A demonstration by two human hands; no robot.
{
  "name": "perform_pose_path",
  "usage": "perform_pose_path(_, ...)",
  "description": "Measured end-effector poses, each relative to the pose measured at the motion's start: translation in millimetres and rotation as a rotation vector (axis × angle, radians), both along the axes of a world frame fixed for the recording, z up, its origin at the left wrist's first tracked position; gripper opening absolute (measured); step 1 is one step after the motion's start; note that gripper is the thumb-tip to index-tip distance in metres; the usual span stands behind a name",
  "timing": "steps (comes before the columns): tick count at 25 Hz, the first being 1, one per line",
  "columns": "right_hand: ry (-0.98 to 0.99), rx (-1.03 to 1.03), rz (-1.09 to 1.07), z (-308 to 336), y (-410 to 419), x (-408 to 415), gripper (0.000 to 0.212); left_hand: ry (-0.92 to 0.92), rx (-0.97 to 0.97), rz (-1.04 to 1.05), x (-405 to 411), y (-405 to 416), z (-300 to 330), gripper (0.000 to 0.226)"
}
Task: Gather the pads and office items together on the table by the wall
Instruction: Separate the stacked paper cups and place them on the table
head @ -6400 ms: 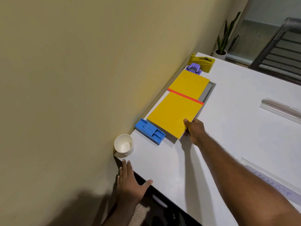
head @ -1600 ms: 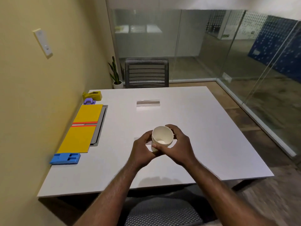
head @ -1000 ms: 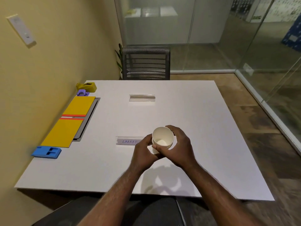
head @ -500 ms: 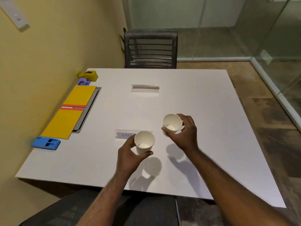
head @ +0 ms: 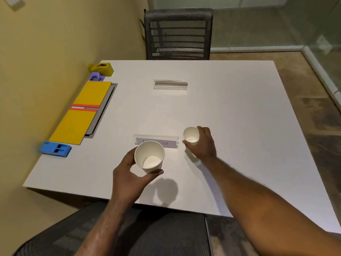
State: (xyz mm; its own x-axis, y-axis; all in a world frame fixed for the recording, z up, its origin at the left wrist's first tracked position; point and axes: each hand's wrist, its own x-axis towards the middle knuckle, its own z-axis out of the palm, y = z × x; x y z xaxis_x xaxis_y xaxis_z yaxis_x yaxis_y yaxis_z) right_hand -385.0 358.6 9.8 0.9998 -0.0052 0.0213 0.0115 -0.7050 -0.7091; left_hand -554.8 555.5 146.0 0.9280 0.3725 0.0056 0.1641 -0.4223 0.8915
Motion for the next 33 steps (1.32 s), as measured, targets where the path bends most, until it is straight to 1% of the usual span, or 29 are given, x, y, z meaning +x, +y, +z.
perform_pose_path(4,0.061,-0.033,0.007,-9.9,3.2,0.4,0.085,0.010,0.002,-0.001,-4.8,0.9,0.7,0.073)
perform_pose_path(16,0.127,-0.065,0.029,-14.7,10.9,1.0,0.084,0.015,0.003,-0.026,-19.2,9.3,3.3,0.075)
perform_pose_path(18,0.143,-0.048,0.040,-14.2,9.3,-0.2,0.091,0.013,-0.009,-0.028,-22.5,10.6,4.9,0.075)
perform_pose_path(21,0.127,-0.029,0.027,-9.1,2.0,-9.2,0.110,0.017,-0.012,-0.031,-22.6,12.4,9.2,0.079)
perform_pose_path(25,0.096,-0.098,0.018,13.3,-22.9,-46.5,0.119,-0.027,-0.035,-0.070,-22.3,5.4,18.4,0.078)
perform_pose_path(28,0.094,-0.127,0.003,32.1,-50.1,-81.9,0.120,-0.062,-0.072,-0.142,-19.2,-4.8,25.4,0.074)
perform_pose_path(30,0.077,-0.123,-0.038,48.1,-69.2,-110.2,0.117,-0.075,-0.092,-0.210,-16.6,-12.7,31.0,0.073)
perform_pose_path(33,0.004,-0.059,-0.145,75.8,-95.4,-158.5,0.101,-0.096,-0.127,-0.325,-11.1,-30.4,39.7,0.073)
